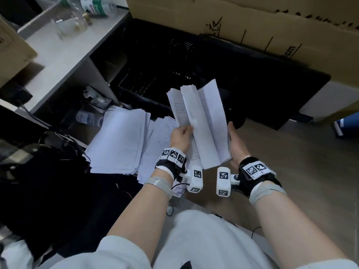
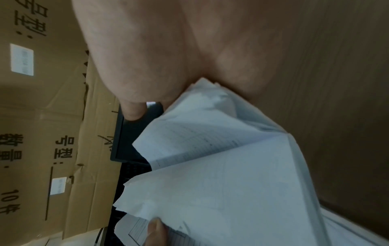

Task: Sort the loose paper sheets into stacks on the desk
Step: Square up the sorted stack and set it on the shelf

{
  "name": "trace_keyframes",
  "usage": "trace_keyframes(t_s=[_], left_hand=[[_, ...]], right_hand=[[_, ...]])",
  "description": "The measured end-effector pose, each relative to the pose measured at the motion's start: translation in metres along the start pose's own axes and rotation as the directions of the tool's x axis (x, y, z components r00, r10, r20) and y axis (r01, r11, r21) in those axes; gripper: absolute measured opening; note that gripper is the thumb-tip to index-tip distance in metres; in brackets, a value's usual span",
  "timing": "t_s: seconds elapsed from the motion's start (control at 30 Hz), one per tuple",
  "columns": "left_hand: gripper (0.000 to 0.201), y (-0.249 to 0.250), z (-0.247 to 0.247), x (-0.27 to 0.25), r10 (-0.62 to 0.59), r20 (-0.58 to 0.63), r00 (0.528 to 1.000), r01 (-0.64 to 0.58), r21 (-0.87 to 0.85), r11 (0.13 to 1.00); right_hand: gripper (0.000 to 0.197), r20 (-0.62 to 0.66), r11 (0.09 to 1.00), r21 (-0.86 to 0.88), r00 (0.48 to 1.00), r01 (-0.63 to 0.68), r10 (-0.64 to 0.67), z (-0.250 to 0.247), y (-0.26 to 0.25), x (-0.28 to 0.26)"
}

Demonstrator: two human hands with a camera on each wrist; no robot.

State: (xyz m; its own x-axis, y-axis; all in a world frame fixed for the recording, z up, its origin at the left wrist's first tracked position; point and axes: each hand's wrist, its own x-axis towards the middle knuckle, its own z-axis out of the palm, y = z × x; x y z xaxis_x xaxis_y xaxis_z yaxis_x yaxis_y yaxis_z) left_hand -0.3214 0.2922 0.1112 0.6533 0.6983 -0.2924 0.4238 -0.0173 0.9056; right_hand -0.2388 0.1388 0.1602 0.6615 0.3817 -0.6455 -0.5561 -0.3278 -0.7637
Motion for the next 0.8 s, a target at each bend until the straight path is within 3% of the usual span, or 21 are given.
trace_keyframes(t_s=[0.17, 0.37, 0.53, 0.6, 0.63, 0.7, 0.8], left_hand=[[0.030, -0.009, -0.035, 0.017, 0.019, 0.034, 0.999, -0.018, -0.009, 1.000], [0.030, -0.013, -0.057, 0.022, 0.005, 0.048, 0.999, -0.001, -0.083, 0.997], [0.030, -0.002, -0.064, 0.013, 0.034, -0.006, 0.999, -0.034, -0.044, 0.998], [0.028, 0.003, -0.066, 0.007, 0.051, -0.020, 0.998, -0.052, -0.038, 0.998], [0.035, 0.006, -0.068, 0.003, 0.082, -0.020, 0.996, -0.083, -0.046, 0.995], [0.069, 0.009, -0.069, -0.005, 0.128, -0.049, 0.990, -0.132, -0.089, 0.987], [0.102, 0.003, -0.070, -0.009, 0.039, -0.164, 0.986, -0.074, -0.212, 0.975]], right_hand=[[0.075, -0.020, 1.000, 0.010, 1.000, 0.001, -0.001, 0.041, 0.001, 0.002], [0.069, 0.018, 0.999, 0.041, 1.000, 0.017, -0.017, 0.063, 0.005, 0.008], [0.065, 0.136, 0.997, 0.021, 0.988, 0.070, -0.072, 0.062, 0.001, 0.014], [0.052, 0.144, 0.993, -0.009, 0.983, 0.116, -0.113, 0.059, -0.001, 0.015], [0.040, 0.134, 0.987, -0.060, 0.981, 0.149, -0.140, 0.059, -0.003, 0.015], [0.020, 0.127, 0.955, -0.213, 0.975, 0.208, -0.184, 0.055, -0.002, 0.019], [0.031, 0.072, 0.902, -0.388, 0.982, 0.190, -0.176, 0.054, 0.003, 0.038]])
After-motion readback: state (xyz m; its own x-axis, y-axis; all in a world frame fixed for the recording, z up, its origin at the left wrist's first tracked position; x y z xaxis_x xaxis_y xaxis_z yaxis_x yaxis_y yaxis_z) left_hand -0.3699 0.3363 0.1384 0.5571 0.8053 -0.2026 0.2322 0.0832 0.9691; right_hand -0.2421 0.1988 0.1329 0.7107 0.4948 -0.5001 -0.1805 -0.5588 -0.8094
